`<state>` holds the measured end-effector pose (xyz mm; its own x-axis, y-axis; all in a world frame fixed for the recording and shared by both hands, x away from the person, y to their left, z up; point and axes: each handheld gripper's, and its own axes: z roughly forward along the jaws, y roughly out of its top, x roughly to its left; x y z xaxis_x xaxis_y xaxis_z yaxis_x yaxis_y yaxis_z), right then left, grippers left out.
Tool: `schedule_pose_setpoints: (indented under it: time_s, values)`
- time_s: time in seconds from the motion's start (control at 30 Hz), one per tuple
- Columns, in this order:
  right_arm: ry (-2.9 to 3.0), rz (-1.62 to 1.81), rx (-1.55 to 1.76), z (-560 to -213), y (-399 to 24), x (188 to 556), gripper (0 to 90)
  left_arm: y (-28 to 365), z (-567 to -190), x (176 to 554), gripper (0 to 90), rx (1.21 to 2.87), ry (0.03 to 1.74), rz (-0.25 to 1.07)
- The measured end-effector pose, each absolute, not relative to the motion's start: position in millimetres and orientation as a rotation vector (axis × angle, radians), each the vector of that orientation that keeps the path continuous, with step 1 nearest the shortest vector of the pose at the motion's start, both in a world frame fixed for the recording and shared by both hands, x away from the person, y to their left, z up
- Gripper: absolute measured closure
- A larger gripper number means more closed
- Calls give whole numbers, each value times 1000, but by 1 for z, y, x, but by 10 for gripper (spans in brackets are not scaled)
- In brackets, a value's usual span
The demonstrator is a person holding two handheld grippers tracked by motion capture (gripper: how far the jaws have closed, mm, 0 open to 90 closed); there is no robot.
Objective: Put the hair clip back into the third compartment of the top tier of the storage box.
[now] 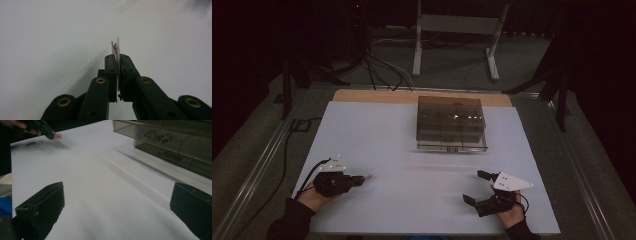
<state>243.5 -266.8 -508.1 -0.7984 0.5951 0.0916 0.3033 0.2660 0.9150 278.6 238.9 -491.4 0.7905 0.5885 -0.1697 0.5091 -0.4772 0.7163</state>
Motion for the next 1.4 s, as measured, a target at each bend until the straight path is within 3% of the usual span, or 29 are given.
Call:
schedule_pose_setpoints:
  time_s: [1.4]
  values:
    - [2263,1556,835,-508,-268,243,0,175,-457,309,873,2184,666,41]
